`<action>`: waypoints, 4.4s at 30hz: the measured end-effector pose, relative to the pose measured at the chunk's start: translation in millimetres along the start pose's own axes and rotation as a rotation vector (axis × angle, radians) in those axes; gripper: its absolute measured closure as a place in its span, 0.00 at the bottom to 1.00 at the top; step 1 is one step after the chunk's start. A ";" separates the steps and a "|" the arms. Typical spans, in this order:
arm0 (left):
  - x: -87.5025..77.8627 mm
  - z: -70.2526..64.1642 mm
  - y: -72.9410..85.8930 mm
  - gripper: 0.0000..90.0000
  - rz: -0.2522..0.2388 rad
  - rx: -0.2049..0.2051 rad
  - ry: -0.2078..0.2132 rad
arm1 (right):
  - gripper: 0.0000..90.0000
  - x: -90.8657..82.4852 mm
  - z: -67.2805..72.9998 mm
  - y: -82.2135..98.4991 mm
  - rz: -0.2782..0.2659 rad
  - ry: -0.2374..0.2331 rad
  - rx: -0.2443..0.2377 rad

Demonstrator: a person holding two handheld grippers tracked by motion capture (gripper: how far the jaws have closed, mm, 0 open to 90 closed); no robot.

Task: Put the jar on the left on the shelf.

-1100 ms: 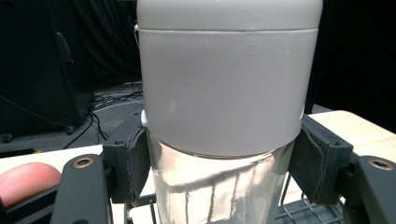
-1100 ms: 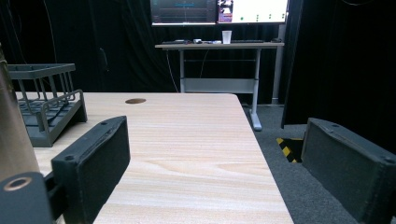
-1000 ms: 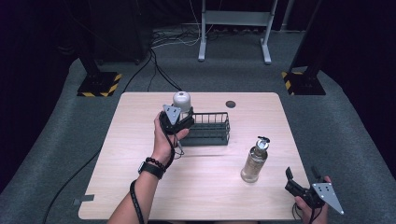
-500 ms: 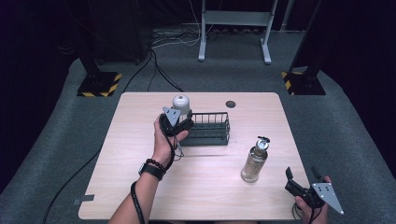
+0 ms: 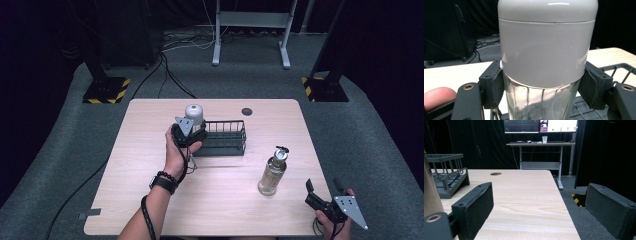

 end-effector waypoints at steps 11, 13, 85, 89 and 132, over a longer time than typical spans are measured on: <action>-0.4 2.6 3.1 0.19 0.047 -0.017 0.034 | 0.08 0.1 0.3 0.0 0.001 0.002 -0.001; -0.7 3.3 5.7 0.10 0.055 -0.018 0.034 | 0.08 0.1 0.3 0.0 0.001 0.003 -0.001; -56.7 54.3 51.5 0.10 -0.035 -0.066 0.032 | 0.08 0.0 0.3 0.0 0.004 0.018 -0.002; -60.1 57.4 55.0 0.10 -0.032 -0.065 0.034 | 0.08 0.0 0.2 0.0 0.004 0.018 -0.001; -88.4 91.5 80.2 0.12 -0.020 -0.066 0.006 | 0.08 0.0 0.2 0.0 0.006 0.025 -0.002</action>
Point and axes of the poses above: each handheld gripper's, and its own axes: x roughly forward along the jaws, y roughly out of its underside, z roughly to its left, the point moved 5 cm from there along x, roughly forward along the jaws, and after that the axes turned 14 degrees about -x, right-handed, at the moved point
